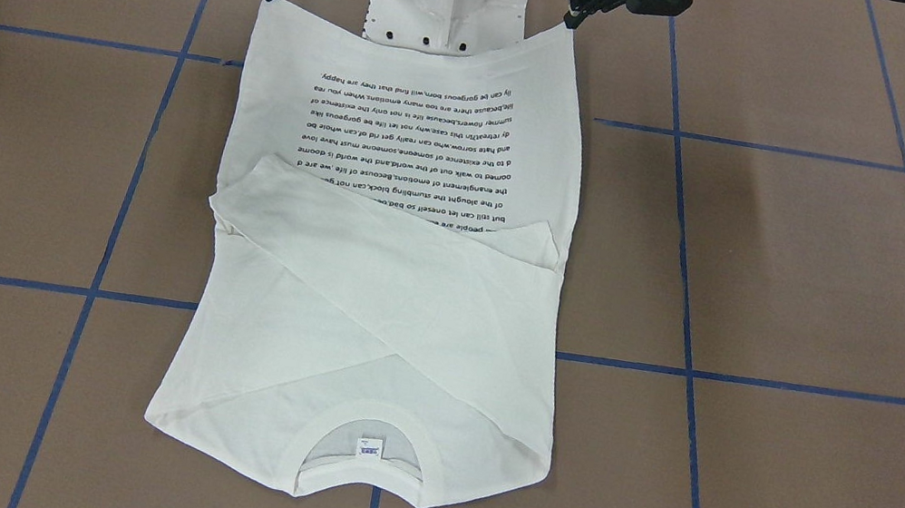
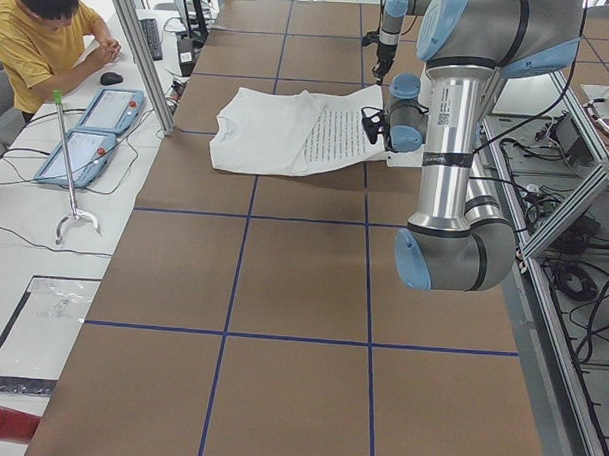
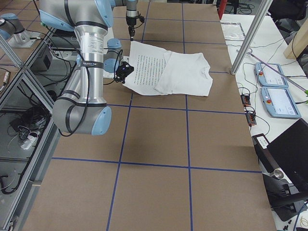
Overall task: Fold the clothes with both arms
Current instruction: 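Fold the hem with both grippers toward the collar and release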
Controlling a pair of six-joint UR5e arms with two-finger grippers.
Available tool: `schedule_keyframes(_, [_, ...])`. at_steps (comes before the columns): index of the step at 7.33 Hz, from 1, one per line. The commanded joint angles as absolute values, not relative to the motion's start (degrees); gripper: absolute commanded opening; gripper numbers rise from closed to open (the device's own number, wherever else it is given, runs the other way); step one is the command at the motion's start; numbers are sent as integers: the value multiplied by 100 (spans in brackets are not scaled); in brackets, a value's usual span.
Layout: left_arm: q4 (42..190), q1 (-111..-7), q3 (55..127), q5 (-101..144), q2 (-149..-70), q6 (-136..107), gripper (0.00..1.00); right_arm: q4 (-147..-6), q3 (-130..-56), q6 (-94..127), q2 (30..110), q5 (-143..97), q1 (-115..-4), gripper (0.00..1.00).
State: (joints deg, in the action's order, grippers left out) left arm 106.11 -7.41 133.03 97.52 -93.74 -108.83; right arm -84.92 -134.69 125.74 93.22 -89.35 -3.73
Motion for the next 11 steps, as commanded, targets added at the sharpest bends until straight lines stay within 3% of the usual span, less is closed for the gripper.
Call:
schedule_keyframes(1, [10565, -1576, 13045, 9738, -9883, -9939, 0, -8508, -13055, 11662, 8532, -9034, -1417, 0])
schedule_keyframes(4, [10634, -2993, 11343, 9773, -11072, -8661, 0, -9382, -11824, 10253, 6808, -10026, -3185, 0])
schedule_keyframes(9, [11125, -4507, 9794, 9939, -11917, -7954, 0, -9668, -10286, 8580, 5829, -10099, -4569, 0])
schedule_keyframes(11, [11773, -4675, 8612, 9932, -12451, -7928, 0, -9659, -9620, 8377, 5496, -10099, -4745, 0])
